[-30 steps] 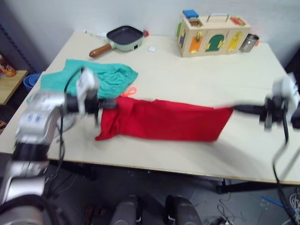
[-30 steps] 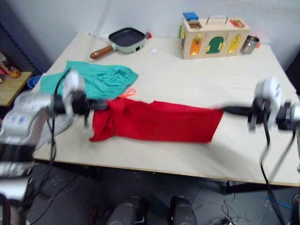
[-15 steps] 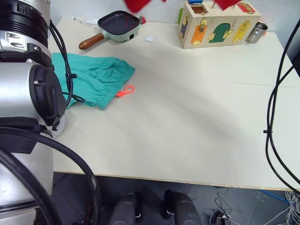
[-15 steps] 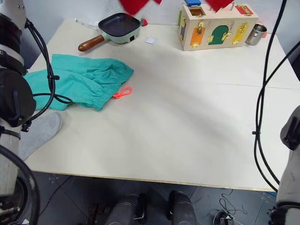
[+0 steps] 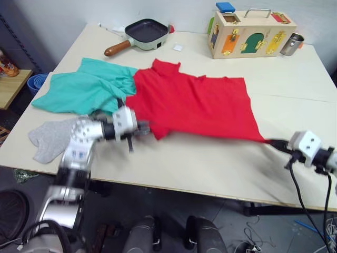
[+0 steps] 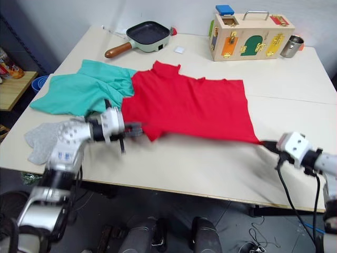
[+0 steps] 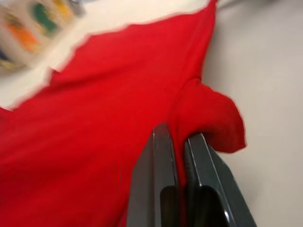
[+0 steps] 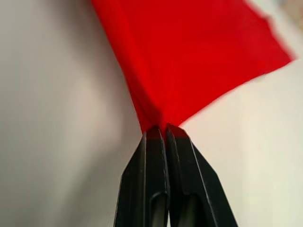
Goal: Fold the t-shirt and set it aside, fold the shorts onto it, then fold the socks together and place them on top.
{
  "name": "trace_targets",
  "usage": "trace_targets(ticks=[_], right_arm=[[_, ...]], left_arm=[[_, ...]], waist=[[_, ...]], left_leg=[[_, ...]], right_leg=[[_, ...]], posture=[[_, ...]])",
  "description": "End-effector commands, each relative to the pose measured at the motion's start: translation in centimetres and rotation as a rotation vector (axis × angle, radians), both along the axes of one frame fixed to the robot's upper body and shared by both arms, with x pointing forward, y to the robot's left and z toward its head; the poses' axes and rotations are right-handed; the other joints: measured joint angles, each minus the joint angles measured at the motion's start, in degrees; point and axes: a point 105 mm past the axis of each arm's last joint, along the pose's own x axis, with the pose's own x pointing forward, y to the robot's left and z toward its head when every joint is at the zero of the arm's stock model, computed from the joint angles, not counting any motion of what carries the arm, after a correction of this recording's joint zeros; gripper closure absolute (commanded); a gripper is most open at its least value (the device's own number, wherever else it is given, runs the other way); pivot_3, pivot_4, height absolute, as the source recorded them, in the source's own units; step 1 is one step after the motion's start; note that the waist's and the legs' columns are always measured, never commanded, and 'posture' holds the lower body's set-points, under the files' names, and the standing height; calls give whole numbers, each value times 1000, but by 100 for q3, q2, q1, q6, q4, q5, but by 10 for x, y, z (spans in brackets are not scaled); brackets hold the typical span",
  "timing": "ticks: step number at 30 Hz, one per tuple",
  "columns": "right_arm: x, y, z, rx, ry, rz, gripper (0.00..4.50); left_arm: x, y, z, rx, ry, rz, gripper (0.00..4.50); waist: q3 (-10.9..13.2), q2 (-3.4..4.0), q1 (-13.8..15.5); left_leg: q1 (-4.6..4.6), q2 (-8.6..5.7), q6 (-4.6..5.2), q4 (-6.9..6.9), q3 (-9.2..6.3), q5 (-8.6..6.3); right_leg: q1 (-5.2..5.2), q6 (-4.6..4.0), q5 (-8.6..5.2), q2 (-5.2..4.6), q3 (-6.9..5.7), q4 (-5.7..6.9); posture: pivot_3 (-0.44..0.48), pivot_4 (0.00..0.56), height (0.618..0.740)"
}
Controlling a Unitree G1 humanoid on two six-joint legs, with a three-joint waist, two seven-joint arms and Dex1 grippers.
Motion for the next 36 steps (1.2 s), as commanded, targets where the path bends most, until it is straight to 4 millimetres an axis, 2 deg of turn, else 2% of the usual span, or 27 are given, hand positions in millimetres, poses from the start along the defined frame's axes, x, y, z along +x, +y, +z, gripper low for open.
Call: trace_targets(ticks=[1, 2, 4, 6, 12, 16, 26, 30, 36], right_arm=[[-20, -4, 15, 13, 50, 37, 4469], [-29, -1, 10, 7, 97, 70, 4469], [-38, 2, 5, 3, 148, 99, 4469], [-43, 3, 2, 23, 187, 96, 4469], [-56, 6, -10, 17, 281, 91, 4469], [-62, 8, -13, 27, 323, 89, 4469], [-47, 22, 0, 152, 409, 58, 4469], [-31, 30, 8, 212, 446, 22, 4469], [-8, 39, 8, 238, 459, -33, 4469]], left_arm=[[-26, -4, 6, 29, 23, -53, 4500], [-32, 1, 1, 53, 80, -52, 4500], [-39, 8, -6, 89, 159, -49, 4500], [-43, 14, -9, 125, 166, -53, 4500], [-44, 29, -13, 166, 220, -19, 4500], [-55, 37, -20, 200, 307, -31, 4500], [-30, 49, 1, 94, 402, 62, 4500], [-14, 50, 11, 38, 425, 100, 4500], [6, 49, 14, -12, 457, 137, 4500]], waist=[[1, 1, -7], [0, 1, -5], [0, 1, 0], [-8, 14, -4], [-11, 19, 18], [-11, 19, 14], [-10, 18, 23], [-10, 16, 15], [-10, 16, 14]], left_leg=[[43, 2, -17, -11, -6, -10], [93, 5, -55, -27, -7, -32], [137, 9, -77, -56, -13, -21], [186, 6, -92, -97, -12, -11], [174, 8, -91, -106, -8, -2], [171, 8, -88, -106, -8, 2], [172, 6, -83, -103, -12, -2], [170, 6, -83, -103, -12, -2], [159, 5, -82, -102, -12, 0]], right_leg=[[35, -4, 2, -32, 15, -25], [71, -9, -1, -40, 24, -27], [98, -22, -7, -48, 29, -22], [126, -38, -15, -54, 29, -24], [79, -85, -59, -54, 16, 42], [86, -82, -69, -50, 8, 41], [86, -80, -70, -61, 8, 41], [84, -80, -70, -58, 7, 42], [73, -80, -70, -56, 2, 44]], posture=[[0, 150, 740], [0, 150, 740], [0, 150, 740], [0, 150, 740], [0, 150, 740], [0, 150, 740], [0, 150, 740], [0, 150, 740], [0, 150, 740]])
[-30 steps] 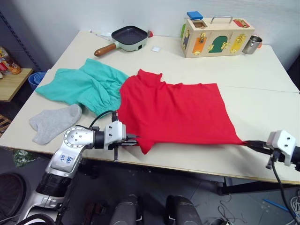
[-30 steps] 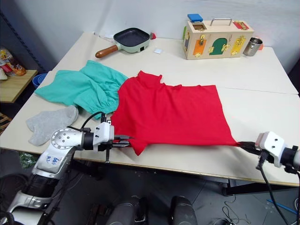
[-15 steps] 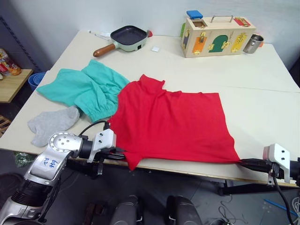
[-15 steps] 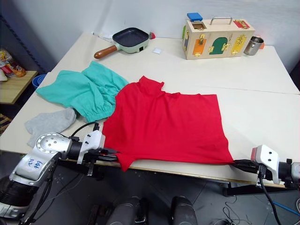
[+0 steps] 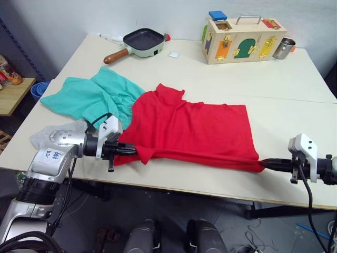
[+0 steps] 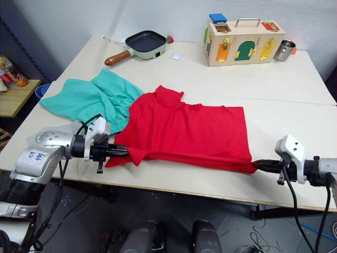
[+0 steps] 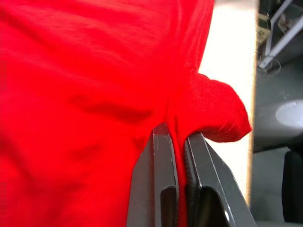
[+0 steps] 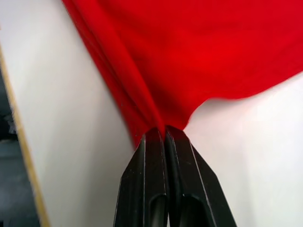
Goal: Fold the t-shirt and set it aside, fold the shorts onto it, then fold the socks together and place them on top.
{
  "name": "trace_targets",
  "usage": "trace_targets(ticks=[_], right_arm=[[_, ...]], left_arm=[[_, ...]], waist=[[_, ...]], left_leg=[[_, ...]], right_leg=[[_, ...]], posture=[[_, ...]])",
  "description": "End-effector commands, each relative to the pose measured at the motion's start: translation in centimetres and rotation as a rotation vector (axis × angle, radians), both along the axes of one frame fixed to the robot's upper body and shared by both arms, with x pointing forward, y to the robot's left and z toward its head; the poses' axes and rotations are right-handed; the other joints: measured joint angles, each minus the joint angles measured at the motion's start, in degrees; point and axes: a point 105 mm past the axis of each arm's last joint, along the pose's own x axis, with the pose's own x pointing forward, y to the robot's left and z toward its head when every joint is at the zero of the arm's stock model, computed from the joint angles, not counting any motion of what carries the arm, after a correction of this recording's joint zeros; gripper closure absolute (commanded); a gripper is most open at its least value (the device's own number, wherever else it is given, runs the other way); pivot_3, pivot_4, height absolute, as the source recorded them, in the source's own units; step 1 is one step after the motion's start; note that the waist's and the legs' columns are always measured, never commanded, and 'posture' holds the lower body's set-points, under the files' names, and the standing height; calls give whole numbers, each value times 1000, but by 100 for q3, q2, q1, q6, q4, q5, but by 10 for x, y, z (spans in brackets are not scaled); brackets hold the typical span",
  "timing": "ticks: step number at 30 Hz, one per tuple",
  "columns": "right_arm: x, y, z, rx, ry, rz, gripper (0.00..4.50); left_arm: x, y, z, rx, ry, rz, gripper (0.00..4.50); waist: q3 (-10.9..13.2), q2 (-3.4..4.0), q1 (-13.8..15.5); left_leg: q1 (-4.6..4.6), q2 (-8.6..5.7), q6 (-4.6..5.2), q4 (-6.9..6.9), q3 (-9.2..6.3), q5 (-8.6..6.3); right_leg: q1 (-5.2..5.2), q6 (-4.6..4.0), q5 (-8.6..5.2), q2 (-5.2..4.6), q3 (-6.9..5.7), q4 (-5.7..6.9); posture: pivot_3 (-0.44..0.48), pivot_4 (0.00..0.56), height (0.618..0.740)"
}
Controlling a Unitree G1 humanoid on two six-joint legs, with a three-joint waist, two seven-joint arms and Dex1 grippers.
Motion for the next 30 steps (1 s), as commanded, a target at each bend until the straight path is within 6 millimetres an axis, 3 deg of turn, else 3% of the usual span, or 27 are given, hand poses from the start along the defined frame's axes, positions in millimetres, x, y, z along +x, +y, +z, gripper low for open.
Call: trace_targets(ticks=[1, 4, 7, 8, 11, 19, 21, 24, 27, 30], right_arm=[[8, 2, -2, 3, 16, -45, 4469], [12, 7, -5, 11, 33, -60, 4469], [14, 5, -9, 11, 24, -95, 4500], [16, 5, -7, 10, -5, -96, 4297], [25, 0, 5, 6, -126, -138, 3592], [22, -1, 47, 111, -412, -126, 807], [19, 1, 49, 124, -408, -116, 107], [5, 17, 50, 161, -394, -12, 39], [-19, 42, 33, 141, -309, 155, 39], [-29, 51, 22, 123, -285, 215, 39]], left_arm=[[7, 2, 4, -27, 16, 30, 4500], [6, 0, 0, -24, 55, 19, 4500], [10, 1, -4, -20, 50, 50, 3763], [11, 3, -4, -24, 39, 64, 3407], [19, 12, 0, -47, -16, 147, 2570], [20, 49, 24, -89, -256, 323, 48], [12, 54, 31, -96, -298, 320, 31], [-13, 51, 28, -31, -334, 201, 31], [-31, 45, 18, 38, -354, 125, 31], [-40, 37, 14, 49, -381, 89, 31]], waist=[[0, -1, 4], [0, -1, 8], [0, -1, 11], [0, -1, 10], [-1, -2, 6], [-1, -2, -4], [0, -3, -4], [-1, -5, -4], [-2, -4, 16], [-2, -5, 40]], left_leg=[[-1, 0, 0, 1, 0, 1], [-13, -1, 2, 4, 0, 4], [-46, -2, 8, 12, -1, 8], [-52, -2, 9, 16, -3, 8], [-53, -3, 11, 18, -4, 11], [-53, -2, 8, 13, -6, 13], [-53, -2, 8, 13, -8, 13], [-52, -3, 8, 10, -9, 13], [-49, -3, 6, 2, -10, 11], [-51, -3, 7, 4, -14, 10]], right_leg=[[0, 0, 0, 1, 0, 3], [-6, 0, 0, 3, -5, 20], [-30, 1, 1, 5, -12, 20], [-32, 2, 1, 7, -15, 20], [-31, 4, 2, 7, -15, 19], [-33, 5, 2, 7, -15, 18], [-33, 5, 3, 6, -15, 17], [-32, 5, 3, 2, -15, 17], [-31, 5, 2, 0, -15, 13], [-29, 5, 3, -1, -16, 5]], posture=[[0, 150, 740], [0, 150, 740], [0, 150, 740], [0, 150, 740], [0, 150, 740], [0, 150, 740], [0, 150, 740], [0, 150, 740], [0, 150, 740], [0, 150, 740]])
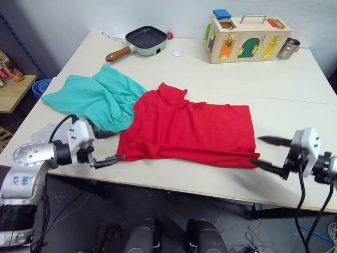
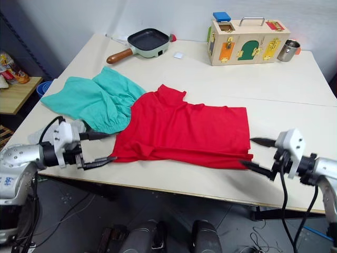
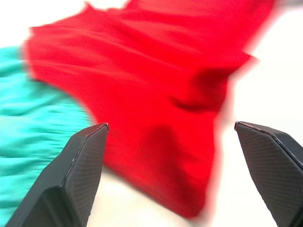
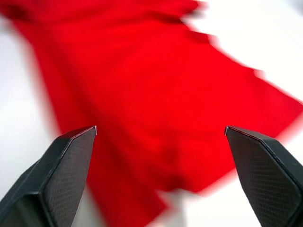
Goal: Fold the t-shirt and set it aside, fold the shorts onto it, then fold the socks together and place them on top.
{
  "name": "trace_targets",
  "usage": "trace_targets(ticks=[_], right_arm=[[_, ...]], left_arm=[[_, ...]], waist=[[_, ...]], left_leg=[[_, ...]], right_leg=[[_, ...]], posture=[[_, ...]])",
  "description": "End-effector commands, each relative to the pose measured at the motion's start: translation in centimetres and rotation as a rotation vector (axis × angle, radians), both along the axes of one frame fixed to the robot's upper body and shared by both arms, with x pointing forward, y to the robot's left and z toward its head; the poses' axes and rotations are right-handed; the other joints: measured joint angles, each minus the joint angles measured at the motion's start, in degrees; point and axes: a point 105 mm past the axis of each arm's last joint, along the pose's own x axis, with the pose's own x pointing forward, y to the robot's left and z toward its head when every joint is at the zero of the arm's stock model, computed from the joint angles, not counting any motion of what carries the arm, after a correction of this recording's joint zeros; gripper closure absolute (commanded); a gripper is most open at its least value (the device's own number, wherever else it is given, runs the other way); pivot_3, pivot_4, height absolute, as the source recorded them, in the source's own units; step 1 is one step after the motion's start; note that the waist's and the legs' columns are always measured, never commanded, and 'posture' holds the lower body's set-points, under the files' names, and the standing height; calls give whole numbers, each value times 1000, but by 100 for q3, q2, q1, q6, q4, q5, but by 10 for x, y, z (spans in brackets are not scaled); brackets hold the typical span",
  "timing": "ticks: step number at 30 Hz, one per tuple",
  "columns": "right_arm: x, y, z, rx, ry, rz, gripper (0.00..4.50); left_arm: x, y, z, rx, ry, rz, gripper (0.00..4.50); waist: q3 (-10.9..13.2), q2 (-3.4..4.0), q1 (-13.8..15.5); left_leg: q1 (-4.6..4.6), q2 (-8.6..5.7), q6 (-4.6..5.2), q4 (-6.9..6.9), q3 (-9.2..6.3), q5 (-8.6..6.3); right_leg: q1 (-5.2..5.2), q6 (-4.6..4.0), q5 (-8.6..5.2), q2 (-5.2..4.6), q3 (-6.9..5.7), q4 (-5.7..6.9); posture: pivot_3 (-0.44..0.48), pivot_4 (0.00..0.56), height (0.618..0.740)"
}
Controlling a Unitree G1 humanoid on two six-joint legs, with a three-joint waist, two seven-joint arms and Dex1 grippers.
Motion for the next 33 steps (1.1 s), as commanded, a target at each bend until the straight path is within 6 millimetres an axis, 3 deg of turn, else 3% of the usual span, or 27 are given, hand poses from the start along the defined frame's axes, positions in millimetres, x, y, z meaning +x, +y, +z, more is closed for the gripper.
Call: trace_targets(ticks=[1, 4, 10, 18, 28, 33], right_arm=[[-9, 13, -1, -43, -38, 79, 39], [-11, 18, -23, -138, -23, 95, 39], [-8, 19, -42, -221, 35, 90, 39], [19, 14, -44, -256, 6, 10, 39], [27, 22, -35, -158, -2, 9, 39], [12, 52, -1, 148, 0, 132, 39]], left_arm=[[-16, -15, 1, 77, -94, -93, 31], [-33, -25, -24, 142, -67, -155, 31], [-30, -27, -46, 186, -16, -153, 31], [1, -25, -45, 179, -30, -80, 31], [26, -19, -36, 144, -39, -1, 31], [35, -14, 4, -139, -32, 118, 31]], waist=[[-1, -1, -5], [-2, -3, -28], [-2, -3, -25], [-3, -4, -26], [-3, -5, -26], [-3, -6, -31]], left_leg=[[0, -2, 2, 0, 1, -1], [6, -5, -30, -2, 3, -23], [7, -3, -34, -6, 2, -21], [5, -3, -5, -3, 1, -6], [2, -3, 0, -3, 1, -1], [0, -2, 0, -2, -6, 0]], right_leg=[[0, 4, 2, -3, 1, -10], [0, 6, 4, -9, 5, -17], [-4, 4, 2, -5, 3, -12], [-5, 4, 2, -3, -1, -5], [-3, 4, 2, -2, -4, 7], [-3, 4, 2, 0, -6, 10]], posture=[[0, 150, 740], [0, 150, 740], [0, 150, 740], [0, 150, 740], [0, 150, 740], [0, 150, 740]])
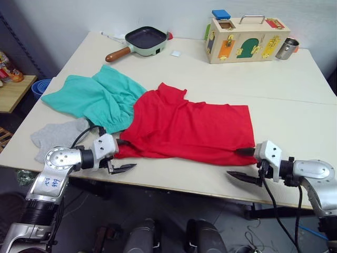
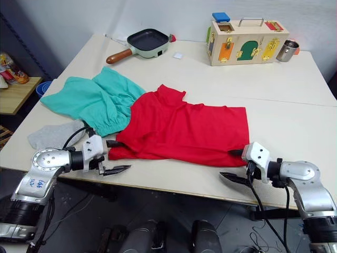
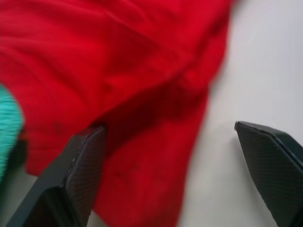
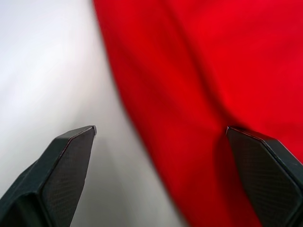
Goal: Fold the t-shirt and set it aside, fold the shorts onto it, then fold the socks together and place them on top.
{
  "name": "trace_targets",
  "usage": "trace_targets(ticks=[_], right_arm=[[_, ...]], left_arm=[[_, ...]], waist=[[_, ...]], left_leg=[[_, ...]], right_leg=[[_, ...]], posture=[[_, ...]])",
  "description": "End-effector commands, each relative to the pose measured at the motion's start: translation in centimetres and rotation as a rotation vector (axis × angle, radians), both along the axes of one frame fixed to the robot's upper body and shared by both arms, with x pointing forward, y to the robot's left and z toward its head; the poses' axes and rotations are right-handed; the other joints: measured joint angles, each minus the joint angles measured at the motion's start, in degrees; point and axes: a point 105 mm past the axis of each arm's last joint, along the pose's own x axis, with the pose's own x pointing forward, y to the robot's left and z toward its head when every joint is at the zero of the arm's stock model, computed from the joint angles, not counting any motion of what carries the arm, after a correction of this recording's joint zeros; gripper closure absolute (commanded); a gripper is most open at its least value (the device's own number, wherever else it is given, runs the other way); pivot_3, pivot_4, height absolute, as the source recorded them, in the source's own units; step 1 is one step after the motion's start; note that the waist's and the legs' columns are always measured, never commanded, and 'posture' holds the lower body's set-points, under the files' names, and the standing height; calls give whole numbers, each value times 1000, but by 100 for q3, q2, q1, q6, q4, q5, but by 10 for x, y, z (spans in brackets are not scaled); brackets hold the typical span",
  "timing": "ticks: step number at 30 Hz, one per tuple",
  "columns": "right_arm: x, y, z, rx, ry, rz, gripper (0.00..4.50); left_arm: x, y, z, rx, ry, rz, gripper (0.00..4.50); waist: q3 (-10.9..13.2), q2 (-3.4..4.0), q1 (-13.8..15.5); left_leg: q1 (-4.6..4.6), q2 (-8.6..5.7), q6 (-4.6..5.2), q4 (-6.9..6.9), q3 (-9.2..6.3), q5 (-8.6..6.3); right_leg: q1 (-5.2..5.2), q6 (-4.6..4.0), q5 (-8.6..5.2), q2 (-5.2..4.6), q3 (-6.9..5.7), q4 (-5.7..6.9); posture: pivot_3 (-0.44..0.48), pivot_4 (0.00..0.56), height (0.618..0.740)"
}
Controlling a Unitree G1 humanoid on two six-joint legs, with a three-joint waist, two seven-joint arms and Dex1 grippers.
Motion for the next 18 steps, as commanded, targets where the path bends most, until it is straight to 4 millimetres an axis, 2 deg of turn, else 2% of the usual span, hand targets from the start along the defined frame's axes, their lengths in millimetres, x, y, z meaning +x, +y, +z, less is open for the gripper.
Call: trace_targets(ticks=[1, 2, 4, 6, 8, 12, 14, 18], right_arm=[[-9, 11, 31, 156, -21, 58, 39], [-9, 12, 33, 172, -18, 56, 39], [-10, 16, 35, 188, -22, 61, 39], [-10, 19, 32, 169, -24, 72, 439], [-10, 22, 23, 113, -29, 82, 966], [1, 25, 11, 64, -73, 48, 2349], [5, 28, 7, 41, -98, 44, 3051], [11, 41, 0, -3, -154, 69, 4479]], left_arm=[[4, 11, 45, -189, -71, 71, 31], [4, 12, 53, -228, -78, 74, 31], [-11, 2, 67, -291, -59, -19, 31], [-27, -15, 61, -214, -19, -127, 31], [-32, -28, 54, -175, -11, -166, 31], [-28, -46, 33, -128, -36, -186, 883], [-22, -52, 22, -103, -47, -180, 1507], [-1, -58, 19, -166, -74, -100, 2811]], waist=[[0, -1, -1], [-2, -6, -4], [-4, -10, -10], [-5, -11, -9], [-6, -10, 2], [-6, -11, 28], [-6, -11, 23], [-7, -13, 14]], left_leg=[[-1, 0, 1, 0, 0, 0], [-2, 0, 1, 2, -2, 1], [0, 0, 2, 4, -2, 1], [0, -1, 1, 4, -2, 1], [0, -2, 0, 1, -1, 0], [0, -4, 0, 4, 1, 0], [-1, -4, 0, 4, 5, 1], [-2, -2, -2, 3, 7, 2]], right_leg=[[0, 0, 0, 0, 0, 1], [0, 0, 0, 0, -1, 1], [3, 0, 0, -1, -1, 1], [3, 0, 0, -3, -1, -1], [3, 0, 0, -2, 1, -4], [4, 0, 0, 0, 1, -4], [3, 0, 0, 3, 2, -4], [0, 0, 0, 8, 2, -2]], posture=[[0, 150, 740], [0, 150, 740], [0, 150, 740], [0, 150, 740], [0, 150, 740], [0, 150, 740], [0, 150, 740], [0, 150, 740]])
